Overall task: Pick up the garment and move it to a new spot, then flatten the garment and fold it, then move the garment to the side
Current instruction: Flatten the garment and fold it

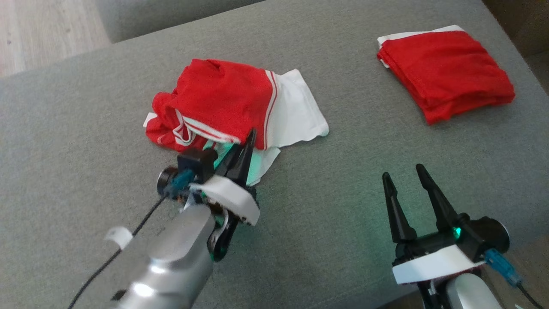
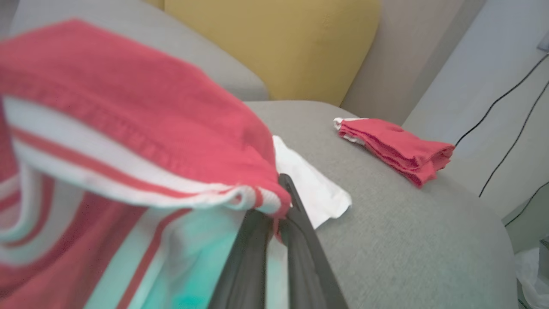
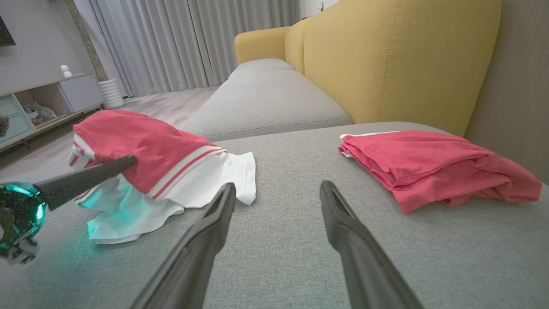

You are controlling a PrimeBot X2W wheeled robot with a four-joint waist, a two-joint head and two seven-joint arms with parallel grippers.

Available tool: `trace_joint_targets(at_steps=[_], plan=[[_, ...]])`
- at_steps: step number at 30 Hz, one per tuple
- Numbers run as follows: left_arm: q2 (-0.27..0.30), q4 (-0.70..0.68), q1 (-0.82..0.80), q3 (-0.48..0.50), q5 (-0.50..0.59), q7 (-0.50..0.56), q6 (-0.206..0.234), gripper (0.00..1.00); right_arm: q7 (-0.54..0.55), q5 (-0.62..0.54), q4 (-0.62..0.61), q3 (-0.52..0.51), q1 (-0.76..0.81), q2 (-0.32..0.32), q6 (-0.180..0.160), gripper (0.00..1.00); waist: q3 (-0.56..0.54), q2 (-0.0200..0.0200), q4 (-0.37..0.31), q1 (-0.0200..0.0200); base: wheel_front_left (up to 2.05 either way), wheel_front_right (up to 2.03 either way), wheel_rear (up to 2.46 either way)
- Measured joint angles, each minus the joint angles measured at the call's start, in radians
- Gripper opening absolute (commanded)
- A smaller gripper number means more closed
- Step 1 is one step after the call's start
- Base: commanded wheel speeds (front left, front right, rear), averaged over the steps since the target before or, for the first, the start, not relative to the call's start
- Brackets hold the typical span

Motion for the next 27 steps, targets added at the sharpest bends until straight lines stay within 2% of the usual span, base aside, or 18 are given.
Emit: trace_joint_targets(at_steps=[5, 10, 11, 12, 15, 22, 25, 27], plan=[[0.006, -0.032, -0.113, -0.013, 0.107, 0.000, -0.023, 0.00, 0.000, 0.000, 0.000, 0.017, 0.000, 0.001, 0.000, 1.00, -0.024, 0.0000, -0.020, 0.0000, 0.00, 0.00, 0.00], [0.031, -0.052, -0.352, -0.040, 0.156, 0.000, -0.042, 0.00, 0.000, 0.003, 0.014, 0.045, 0.001, 0.005, 0.000, 1.00, -0.053, 0.0000, -0.042, 0.0000, 0.00, 0.00, 0.00], [0.031, -0.052, -0.352, -0.040, 0.156, 0.000, -0.042, 0.00, 0.000, 0.003, 0.014, 0.045, 0.001, 0.005, 0.000, 1.00, -0.053, 0.0000, -0.042, 0.0000, 0.00, 0.00, 0.00], [0.040, -0.060, -0.453, -0.041, 0.155, 0.002, -0.047, 0.00, 0.000, 0.003, 0.017, 0.053, 0.003, 0.005, 0.000, 1.00, -0.068, 0.0000, -0.050, 0.0000, 0.00, 0.00, 0.00], [0.039, -0.064, -0.535, -0.031, 0.104, 0.014, -0.047, 0.00, 0.000, 0.003, 0.023, 0.065, 0.006, 0.006, 0.000, 1.00, -0.084, 0.0000, -0.057, 0.0000, 0.00, 0.00, 0.00], [0.037, -0.122, -0.765, 0.019, -0.125, 0.057, -0.054, 0.00, 0.000, 0.003, 0.022, 0.060, 0.017, 0.008, 0.000, 1.00, -0.110, 0.0000, -0.049, -0.0001, 0.00, 0.00, 0.00], [0.061, -0.175, -0.760, 0.052, -0.247, 0.083, -0.054, 0.00, 0.000, 0.003, 0.019, 0.042, 0.032, 0.011, 0.000, 1.00, -0.112, 0.0000, -0.025, -0.0001, 0.00, 0.00, 0.00], [0.105, -0.239, -0.700, 0.045, -0.301, 0.107, -0.054, 0.00, 0.000, 0.003, 0.012, 0.025, 0.035, 0.010, 0.000, 1.00, -0.112, 0.0000, -0.005, -0.0001, 0.00, 0.00, 0.00]])
